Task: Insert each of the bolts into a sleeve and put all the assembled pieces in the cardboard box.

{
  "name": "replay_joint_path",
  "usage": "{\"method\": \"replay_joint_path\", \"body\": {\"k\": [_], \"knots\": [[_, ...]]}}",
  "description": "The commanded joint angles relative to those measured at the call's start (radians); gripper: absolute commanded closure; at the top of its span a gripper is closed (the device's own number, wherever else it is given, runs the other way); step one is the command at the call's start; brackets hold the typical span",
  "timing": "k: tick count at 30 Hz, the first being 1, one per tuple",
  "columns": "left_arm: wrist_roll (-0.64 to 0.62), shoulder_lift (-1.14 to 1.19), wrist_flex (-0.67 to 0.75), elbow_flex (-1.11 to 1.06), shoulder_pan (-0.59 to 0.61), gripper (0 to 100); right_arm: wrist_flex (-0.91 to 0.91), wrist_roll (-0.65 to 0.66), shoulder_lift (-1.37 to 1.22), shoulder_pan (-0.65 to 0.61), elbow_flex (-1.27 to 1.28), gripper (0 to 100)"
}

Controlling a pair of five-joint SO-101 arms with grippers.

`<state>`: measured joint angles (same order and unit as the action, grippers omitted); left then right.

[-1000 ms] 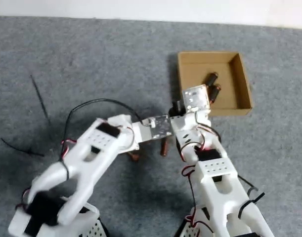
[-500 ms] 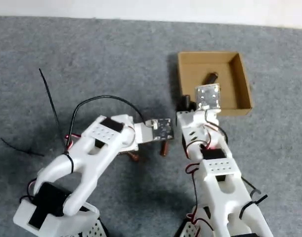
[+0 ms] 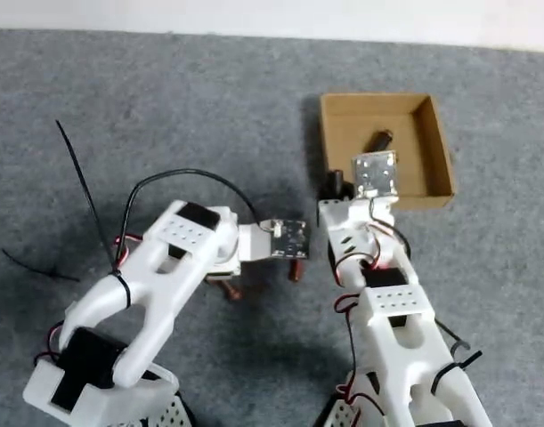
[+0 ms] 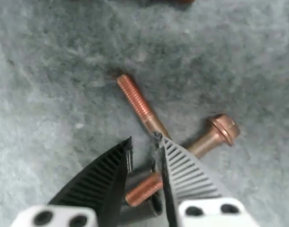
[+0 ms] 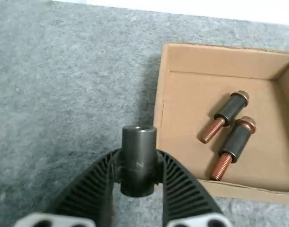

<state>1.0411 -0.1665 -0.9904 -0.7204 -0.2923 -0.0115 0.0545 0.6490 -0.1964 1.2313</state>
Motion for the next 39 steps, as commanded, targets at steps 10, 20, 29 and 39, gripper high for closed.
{"method": "replay_joint_path", "body": {"k": [10,20,29,39], "knots": [[0.054,-0.285,-0.097,-0.077,-0.03,90,0.025,-0.006,0.01,0.013,-0.013,99.4],[0.206,-0.22,-0.137,-0.096,-0.042,90,0.025,-0.005,0.01,0.013,-0.013,99.4],[0.227,-0.021,-0.117,-0.016,-0.035,90,0.025,-0.005,0.01,0.013,-0.013,99.4],[0.107,0.054,-0.051,0.056,-0.044,89,0.025,-0.005,0.012,0.013,-0.013,99.4]]}}
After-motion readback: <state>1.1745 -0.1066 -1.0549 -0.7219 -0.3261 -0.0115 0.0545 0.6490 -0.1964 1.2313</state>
